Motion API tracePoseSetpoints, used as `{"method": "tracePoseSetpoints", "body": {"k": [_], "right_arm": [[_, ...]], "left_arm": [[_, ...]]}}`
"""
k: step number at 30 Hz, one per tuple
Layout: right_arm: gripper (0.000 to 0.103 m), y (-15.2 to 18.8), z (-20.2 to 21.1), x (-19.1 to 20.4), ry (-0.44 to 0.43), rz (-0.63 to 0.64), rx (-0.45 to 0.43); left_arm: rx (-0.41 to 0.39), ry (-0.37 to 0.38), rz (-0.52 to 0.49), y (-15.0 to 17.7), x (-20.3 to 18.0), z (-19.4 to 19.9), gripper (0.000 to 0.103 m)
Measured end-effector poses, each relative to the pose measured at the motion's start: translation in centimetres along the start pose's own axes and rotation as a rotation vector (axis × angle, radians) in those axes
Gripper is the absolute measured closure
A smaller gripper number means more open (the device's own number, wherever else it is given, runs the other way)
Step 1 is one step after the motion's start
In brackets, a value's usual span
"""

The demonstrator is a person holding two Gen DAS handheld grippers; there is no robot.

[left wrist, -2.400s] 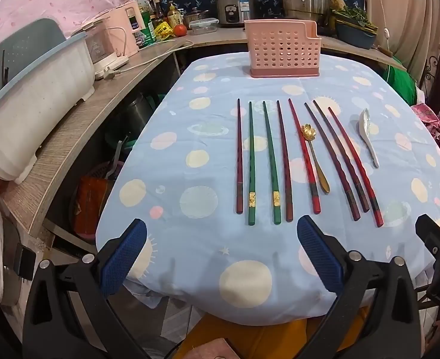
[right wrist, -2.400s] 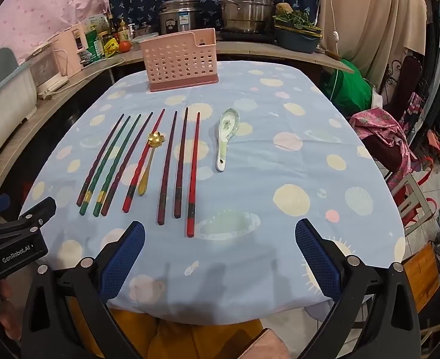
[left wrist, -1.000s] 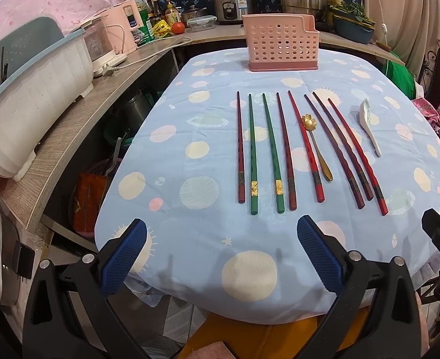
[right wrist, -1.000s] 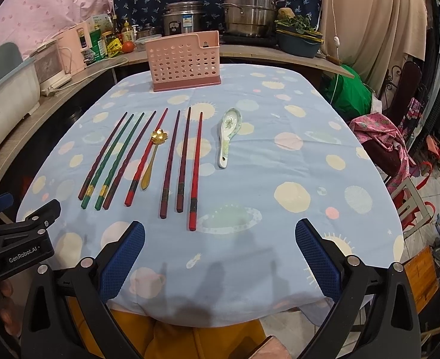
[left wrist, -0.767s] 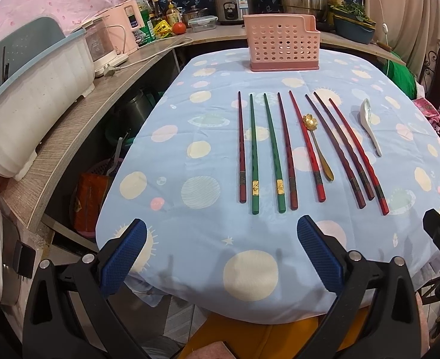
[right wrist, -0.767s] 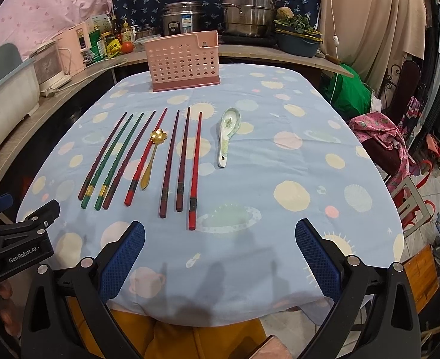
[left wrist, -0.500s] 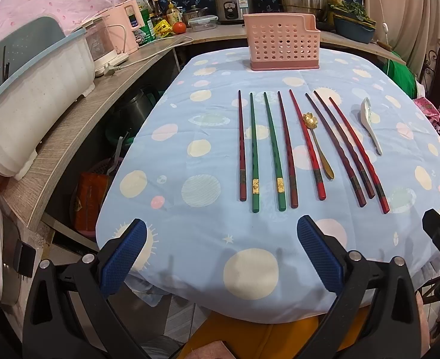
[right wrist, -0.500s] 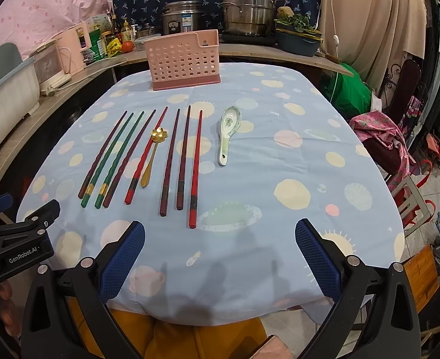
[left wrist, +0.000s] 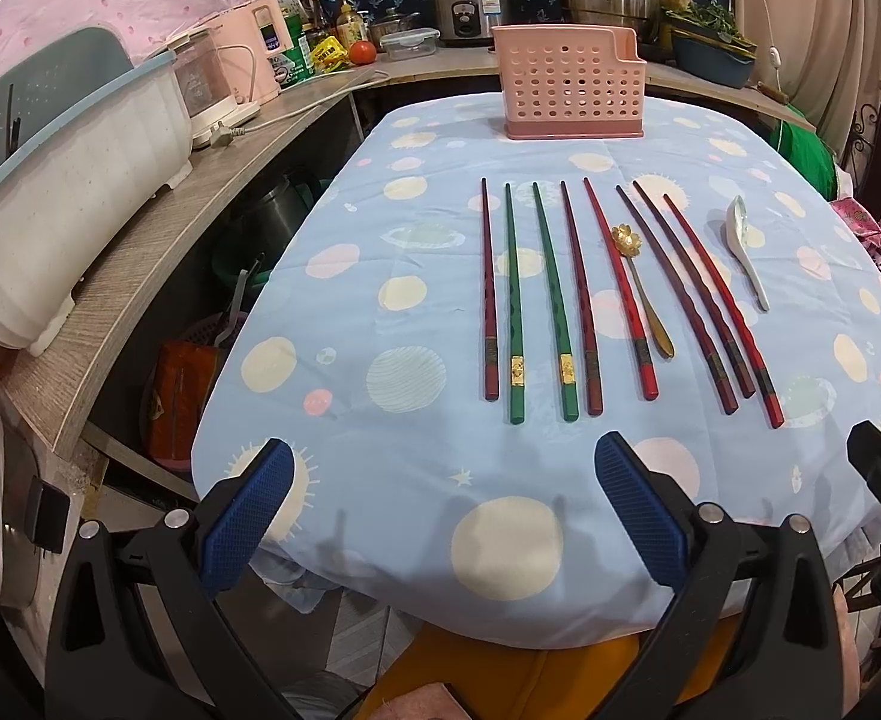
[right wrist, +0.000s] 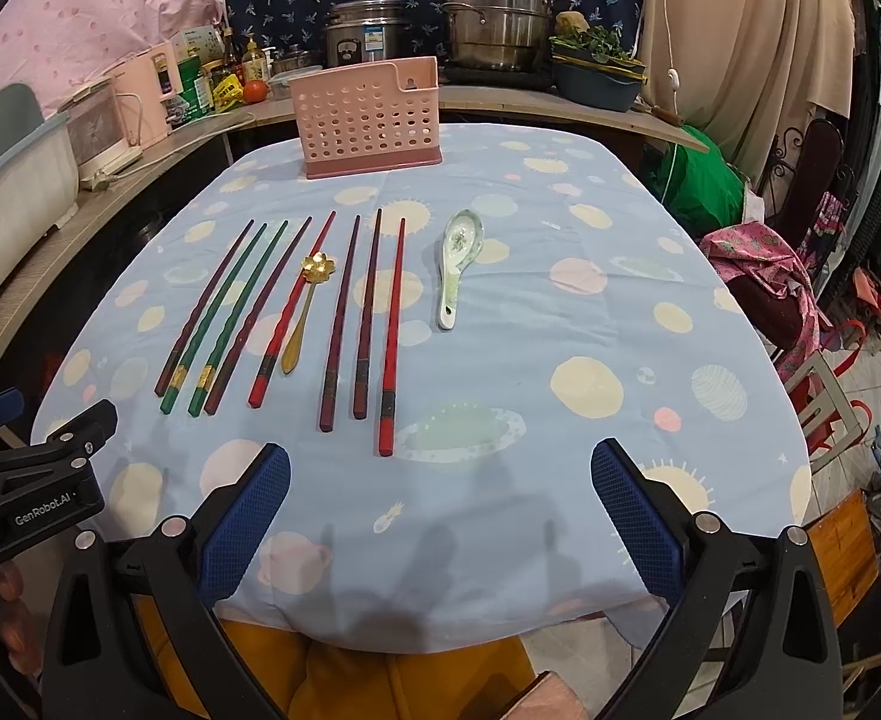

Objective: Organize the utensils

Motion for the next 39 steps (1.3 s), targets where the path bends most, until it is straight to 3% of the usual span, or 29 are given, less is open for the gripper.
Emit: {"method": "tracePoseSetpoints", "body": {"k": [39], "right_arm": [[0.007, 0.28, -0.29, -0.13, -0.001, -0.008, 0.005]], "left_arm": [[0.000, 0.008, 0.000, 0.19, -0.12, -0.20, 0.007]]}}
Point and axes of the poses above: each gripper's, at about its wrist camera, not at the fingertips, and z roughly against the way its jaws point, x to its left, y to its underside, the point moved 8 cm from there along -z, roughly the way its jaws point, and after that the axes turned 11 degrees about x, right-handed, at the moved point
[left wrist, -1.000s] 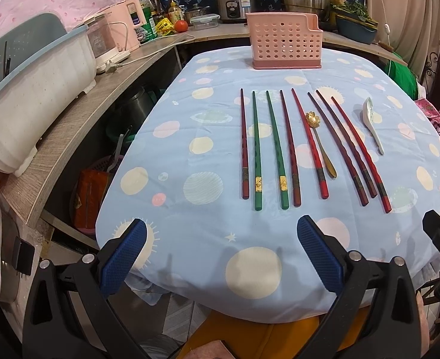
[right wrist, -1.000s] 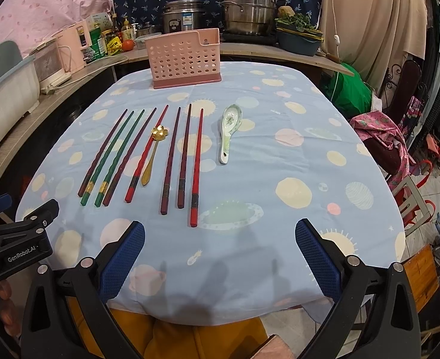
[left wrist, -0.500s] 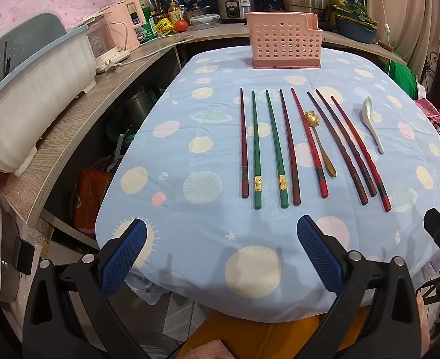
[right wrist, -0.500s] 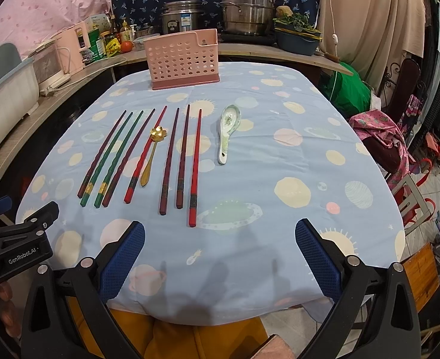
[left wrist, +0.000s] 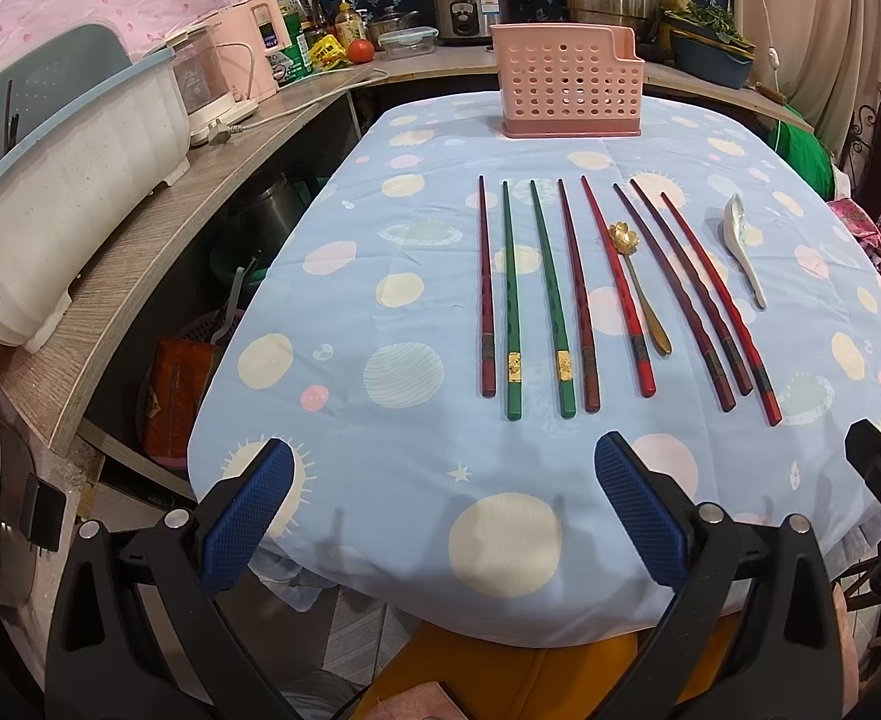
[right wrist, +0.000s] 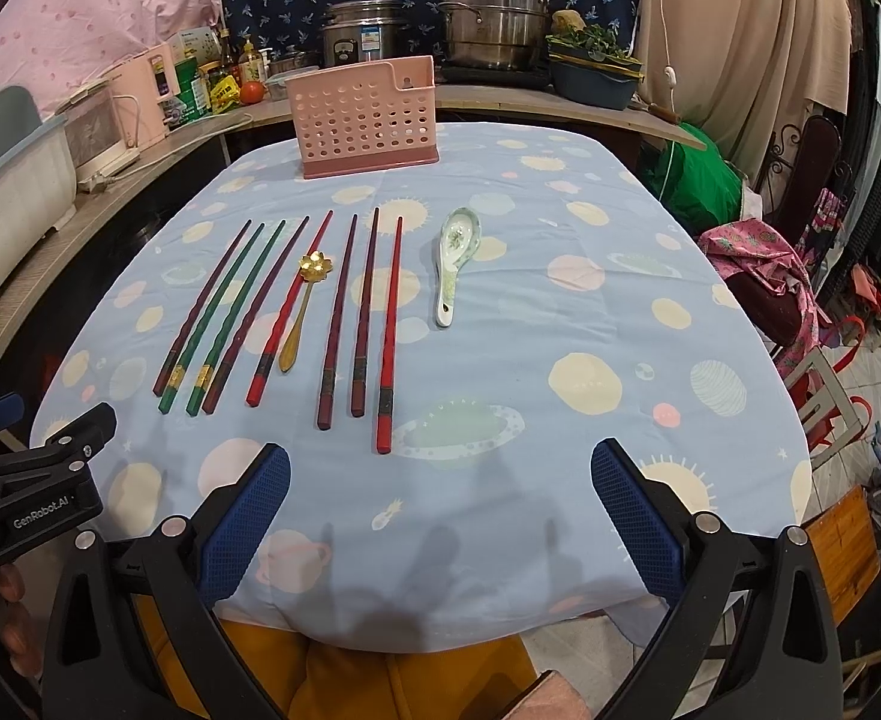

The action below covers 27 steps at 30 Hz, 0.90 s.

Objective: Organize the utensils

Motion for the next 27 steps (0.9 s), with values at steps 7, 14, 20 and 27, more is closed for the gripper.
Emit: {"method": "tracePoseSetpoints", "body": {"k": [7, 14, 20, 27], "right_arm": [[0.007, 0.0, -0.3, -0.3, -0.001, -0.008, 0.009], [0.007, -0.2, -1.1, -0.7, 0.003, -0.021, 0.027], [0.007, -0.8, -2.2, -1.1, 0.008, -0.029, 0.040], [0.007, -1.8, -3.6, -1.3, 0.017, -0.035, 0.053]], "left_arm": [[0.006, 0.006, 0.004, 0.0, -0.1, -0.3, 0.007], [0.032, 0.021, 0.041, -0.8, 1.3, -2.1, 0.007], [0.068, 0.031, 0.076, -1.9, 2.5, -5.2, 0.007], [0.100, 0.086, 0.100, -3.4, 2.5, -7.7, 0.018]]}}
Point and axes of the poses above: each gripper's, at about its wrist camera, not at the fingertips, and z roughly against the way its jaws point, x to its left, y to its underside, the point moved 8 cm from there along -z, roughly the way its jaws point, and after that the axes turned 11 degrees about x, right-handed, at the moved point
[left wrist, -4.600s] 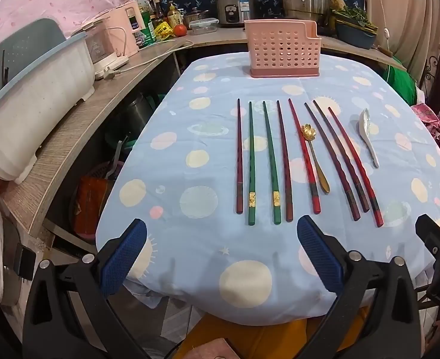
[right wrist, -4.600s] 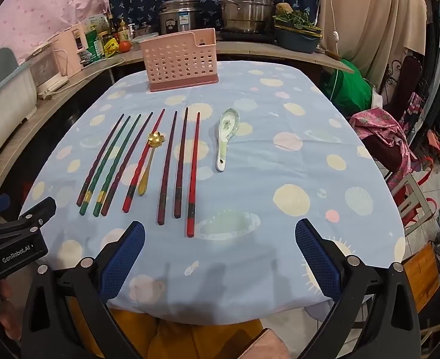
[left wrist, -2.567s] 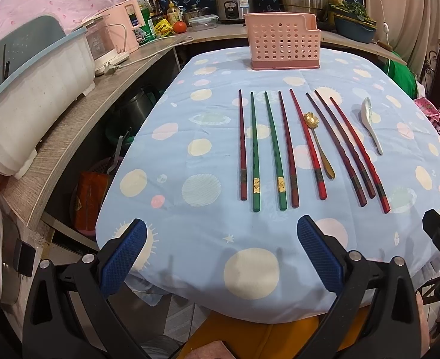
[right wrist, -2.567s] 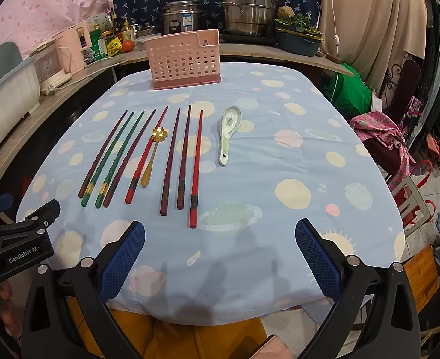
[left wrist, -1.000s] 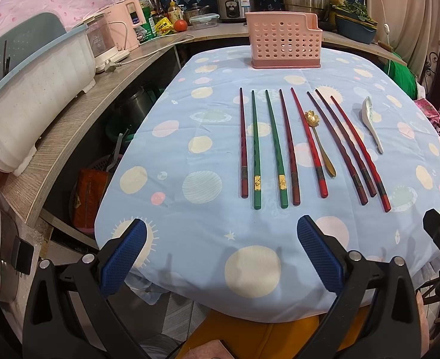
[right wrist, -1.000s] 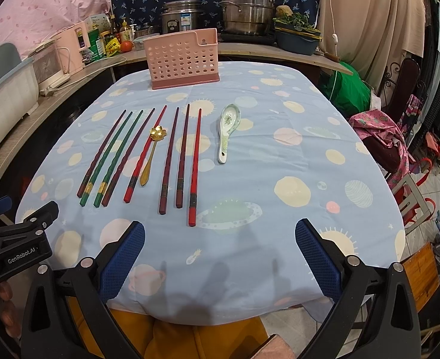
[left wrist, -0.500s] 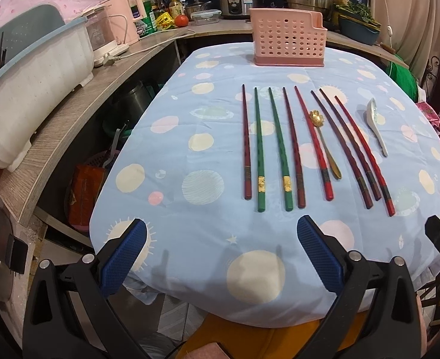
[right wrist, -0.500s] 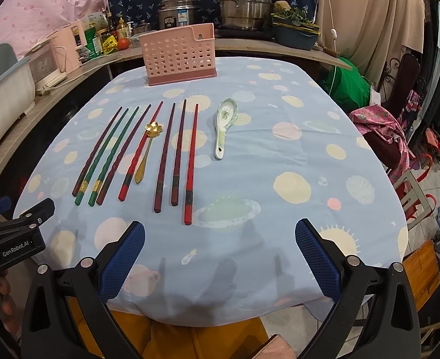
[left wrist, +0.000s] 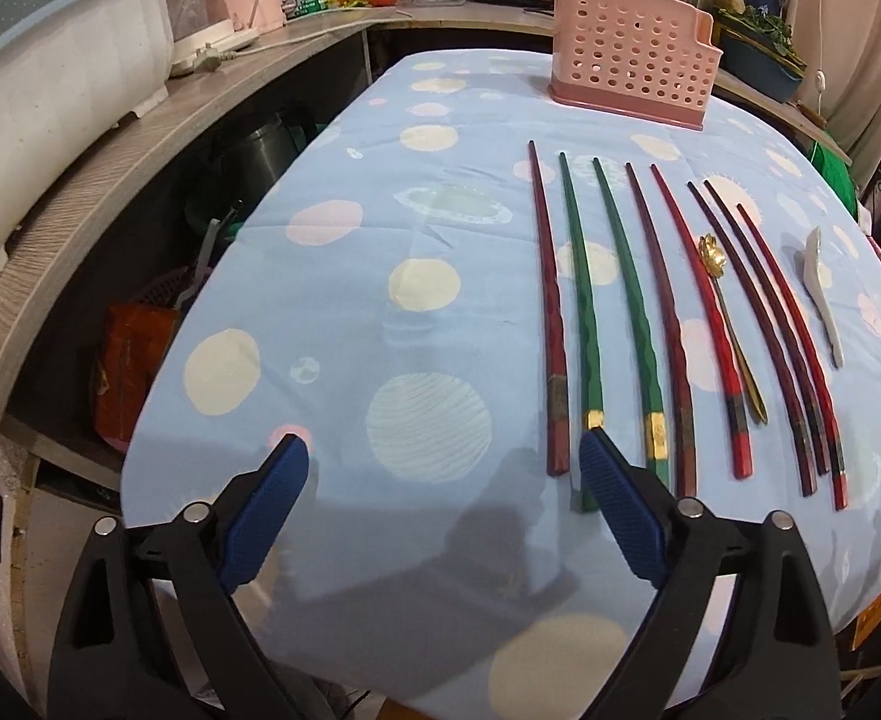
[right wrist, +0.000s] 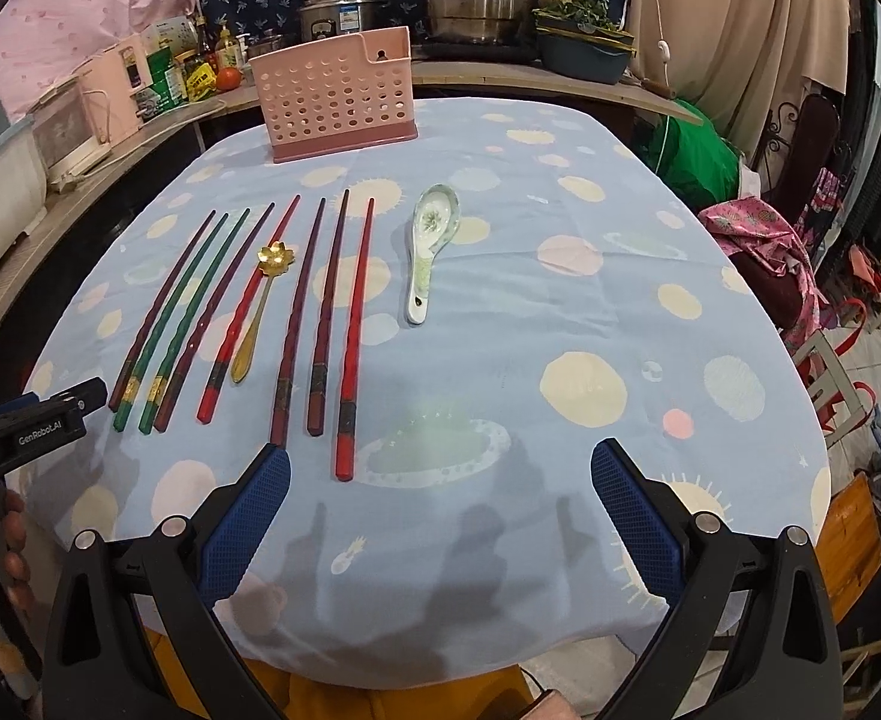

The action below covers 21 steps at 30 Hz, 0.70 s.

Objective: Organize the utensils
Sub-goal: 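Close the left tool on a dark red chopstick while the right tool grasps the white ceramic spoon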

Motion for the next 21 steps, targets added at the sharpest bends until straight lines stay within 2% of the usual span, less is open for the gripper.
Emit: {"method": "tracePoseSetpoints", "body": {"k": [2, 7, 12, 17, 19, 21], "right_arm": [[0.007, -0.4, -0.3, 0.0, 0.001, -0.002, 0.004], [0.007, -0.8, -0.5, 0.0, 0.001, -0.003, 0.003], [0.007, -2.0, -1.3, 0.1, -0.009, 0.001, 0.007], [0.007, -3.7, -2.2, 0.0, -0.020, -0.005, -0.008], [0.007, -4.5, -2.6, -0.2, -0.020, -0.010, -0.017], [0.011, -5.1, -3.1, -0.3, -0.023, -0.011, -0.021]], "left_arm": [[0.005, 0.011, -0.001, -0.4, -0.3, -0.5, 0.020], [0.018, 0.017, -0.010, -1.3, -0.8, -1.7, 0.032], [0.010, 0.022, -0.019, -1.7, -1.1, -2.0, 0.037], [0.003, 0.026, -0.027, -2.0, -1.1, -1.8, 0.064], [0.004, 0.022, -0.028, -2.1, -1.0, -1.8, 0.079], [0.006, 0.024, -0.026, -2.2, -1.1, -1.8, 0.088]]}}
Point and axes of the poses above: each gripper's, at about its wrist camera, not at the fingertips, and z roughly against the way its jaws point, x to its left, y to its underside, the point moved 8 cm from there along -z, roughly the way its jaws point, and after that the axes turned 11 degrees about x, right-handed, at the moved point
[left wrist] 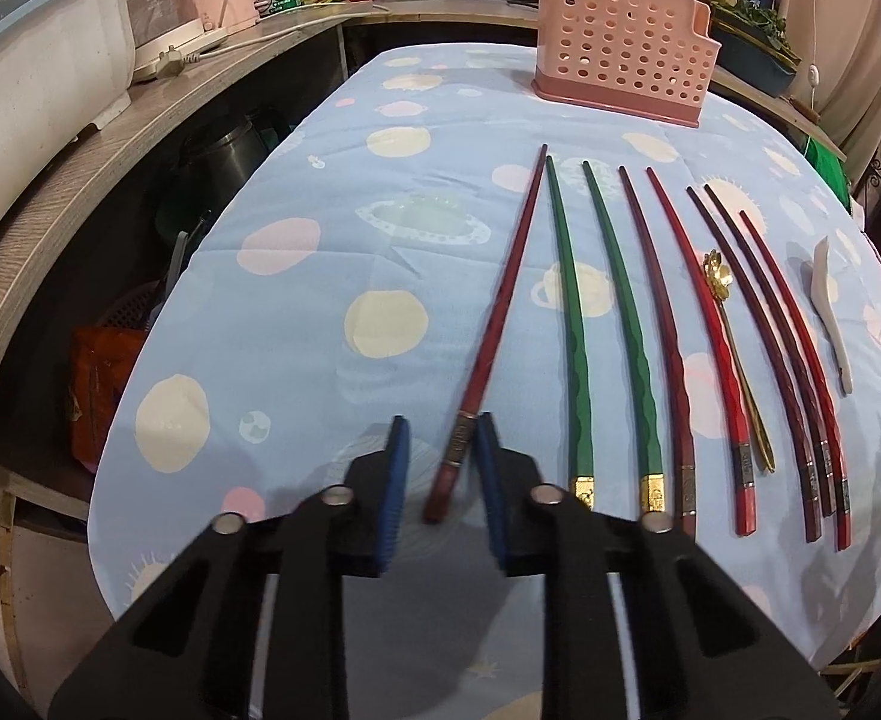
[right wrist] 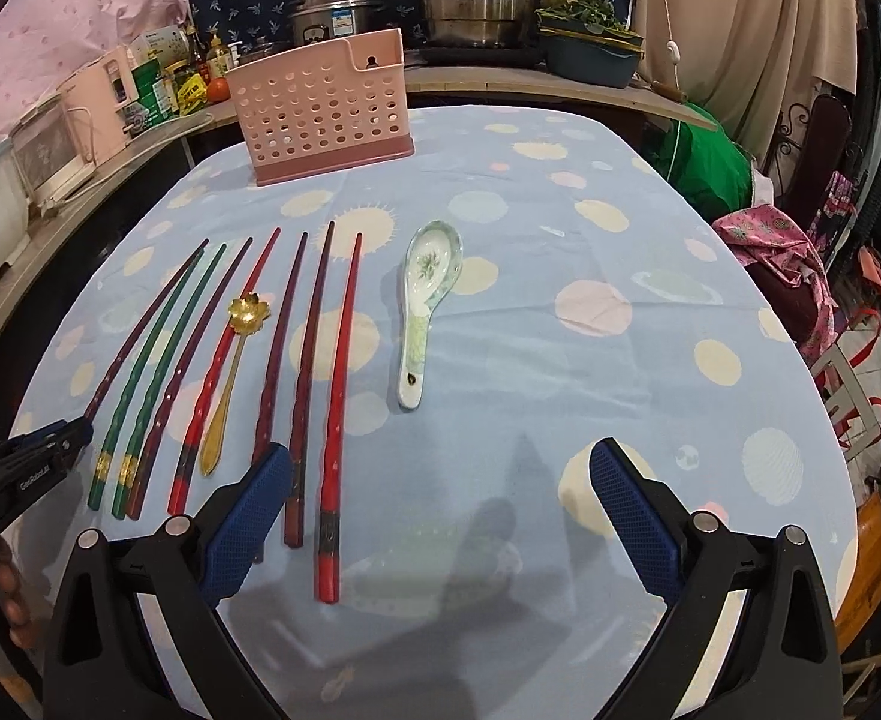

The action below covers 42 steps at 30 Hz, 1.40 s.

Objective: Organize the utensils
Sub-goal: 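Close the left tool on a dark red chopstick while the right tool grasps the white ceramic spoon, then lift both held utensils to the pink basket and open both tools to drop them in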

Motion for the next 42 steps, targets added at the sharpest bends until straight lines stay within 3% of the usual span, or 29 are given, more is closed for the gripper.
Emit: {"method": "tracePoseSetpoints", "body": {"k": [10, 14, 18, 21, 22, 30, 42], "right_arm": [[0.043, -2.7, -3.7, 0.4, -0.061, -0.014, 0.029], [0.063, -2.7, -5.1, 1.1, -0.065, 0.004, 0.062], [0.068, -2.6, -5.0, 1.2, -0.044, 0.016, 0.045], [0.090, -2.6, -5.0, 0.8, -0.045, 0.012, 0.044], [0.092, -2.6, -4.9, 0.6, -0.052, 0.007, 0.047], [0.094, -2.3, -3.2, 0.1, -0.061, -0.003, 0.025], [0.096, -4.4, 2.6, -0.8, -0.085, -0.020, -0.098]], "left_arm": [[-0.007, -0.012, 0.000, -0.2, -0.2, -0.2, 0.090], [-0.009, -0.006, 0.011, -0.2, -0.1, -0.1, 0.090], [-0.014, -0.002, 0.018, -0.2, 0.0, -0.1, 0.090], [-0.012, 0.012, 0.023, -0.2, 0.0, -0.1, 0.091], [-0.010, 0.023, 0.025, -0.2, 0.1, 0.0, 0.091], [-0.016, 0.050, 0.054, 0.3, 0.8, 0.9, 0.096], [-0.140, 0.082, 0.069, -1.8, 1.9, 6.7, 0.096]]}}
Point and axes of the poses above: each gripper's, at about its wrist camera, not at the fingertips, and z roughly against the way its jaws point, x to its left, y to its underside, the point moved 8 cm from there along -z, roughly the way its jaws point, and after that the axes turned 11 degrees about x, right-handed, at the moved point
